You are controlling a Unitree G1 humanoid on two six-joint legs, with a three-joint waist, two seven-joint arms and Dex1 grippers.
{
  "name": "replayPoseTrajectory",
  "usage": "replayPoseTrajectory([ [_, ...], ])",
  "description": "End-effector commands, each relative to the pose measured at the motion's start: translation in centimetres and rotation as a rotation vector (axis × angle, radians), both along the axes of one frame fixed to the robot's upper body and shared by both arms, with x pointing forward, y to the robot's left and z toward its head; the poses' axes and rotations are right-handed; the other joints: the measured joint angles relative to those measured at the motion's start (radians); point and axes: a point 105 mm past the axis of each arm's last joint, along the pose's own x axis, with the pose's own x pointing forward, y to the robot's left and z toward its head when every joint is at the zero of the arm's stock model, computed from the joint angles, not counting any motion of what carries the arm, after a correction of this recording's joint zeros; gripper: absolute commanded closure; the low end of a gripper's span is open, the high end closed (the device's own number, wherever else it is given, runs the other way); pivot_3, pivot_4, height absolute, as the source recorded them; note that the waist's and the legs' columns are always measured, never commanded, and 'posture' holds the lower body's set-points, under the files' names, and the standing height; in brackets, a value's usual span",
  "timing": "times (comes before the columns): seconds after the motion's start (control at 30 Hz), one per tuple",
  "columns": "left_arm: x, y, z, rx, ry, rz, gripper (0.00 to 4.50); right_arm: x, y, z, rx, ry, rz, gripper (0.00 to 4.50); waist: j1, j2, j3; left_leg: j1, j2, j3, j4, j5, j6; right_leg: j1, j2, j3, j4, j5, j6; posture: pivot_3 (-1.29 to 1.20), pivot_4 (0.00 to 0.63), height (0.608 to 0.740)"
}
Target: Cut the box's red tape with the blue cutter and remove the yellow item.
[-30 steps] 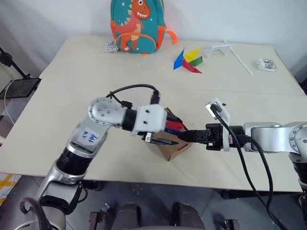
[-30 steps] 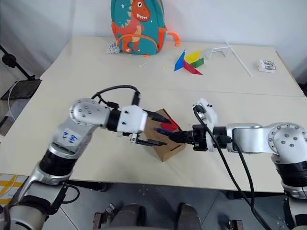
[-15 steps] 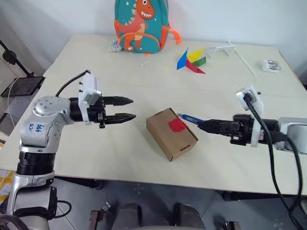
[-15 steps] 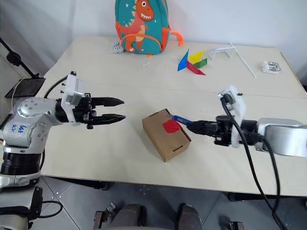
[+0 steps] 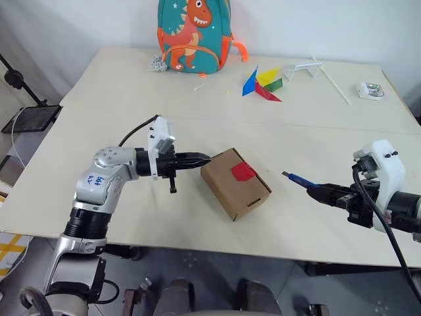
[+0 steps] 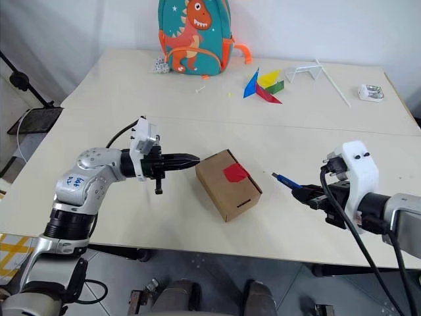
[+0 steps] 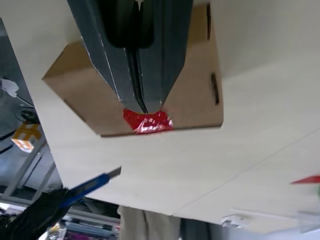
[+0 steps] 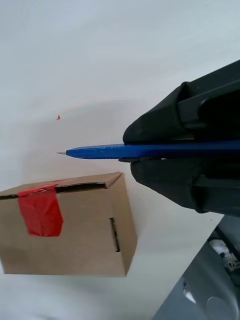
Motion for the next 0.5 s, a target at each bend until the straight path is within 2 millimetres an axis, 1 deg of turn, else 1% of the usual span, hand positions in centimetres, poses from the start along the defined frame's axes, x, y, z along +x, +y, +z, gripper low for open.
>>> replayPoseTrajectory([
  [0.03, 0.6, -1.0, -0.6, 0.053, 0.015, 0.003, 4.50, 0.5, 1.6, 2.1, 0.001, -0.107, 0.023, 4.37, -0.002, 0.000, 0.000, 0.000, 0.000, 0.000, 0.000, 0.000, 0.000, 0.000, 0.000, 0.000, 0.000, 0.000, 0.000, 0.00, 0.150, 0.740],
  [0.13, 1.4, -1.5, -1.7, 0.093, 0.023, 0.026, 4.50, 1.2, 2.9, 3.1, 0.010, -0.160, 0.043, 4.37, -0.002, 0.000, 0.000, 0.000, 0.000, 0.000, 0.000, 0.000, 0.000, 0.000, 0.000, 0.000, 0.000, 0.000, 0.000, 0.00, 0.150, 0.740],
  [0.23, 1.8, -2.0, -2.9, 0.142, 0.029, 0.036, 4.50, 2.0, 4.2, 3.6, 0.030, -0.190, 0.053, 4.37, -0.004, 0.000, 0.000, 0.000, 0.000, 0.000, 0.000, 0.000, 0.000, 0.000, 0.000, 0.000, -0.001, 0.000, 0.000, 0.00, 0.150, 0.740],
  [0.3, 1.9, -2.3, -3.2, 0.158, 0.026, 0.033, 4.50, 2.5, 4.7, 3.3, 0.002, -0.176, 0.056, 4.37, -0.007, 0.000, 0.000, -0.001, 0.000, 0.000, 0.000, 0.000, 0.000, -0.001, 0.000, 0.000, -0.002, 0.000, 0.000, 0.00, 0.150, 0.740],
  [0.37, 2.2, -2.8, -3.1, 0.143, 0.031, 0.041, 4.50, 3.0, 4.9, 1.8, -0.109, -0.122, 0.075, 4.37, -0.005, 0.000, 0.000, -0.002, 0.000, 0.000, 0.000, 0.000, 0.000, -0.001, 0.000, -0.001, -0.002, 0.000, 0.000, 0.00, 0.150, 0.740],
  [0.5, 2.4, -3.2, -3.1, 0.140, 0.034, 0.050, 4.50, 4.4, 6.0, 1.7, -0.126, -0.130, 0.073, 4.37, -0.006, 0.000, 0.000, -0.002, 0.000, 0.000, 0.002, 0.000, 0.000, -0.001, 0.000, -0.001, -0.002, 0.001, 0.000, 0.00, 0.150, 0.740],
])
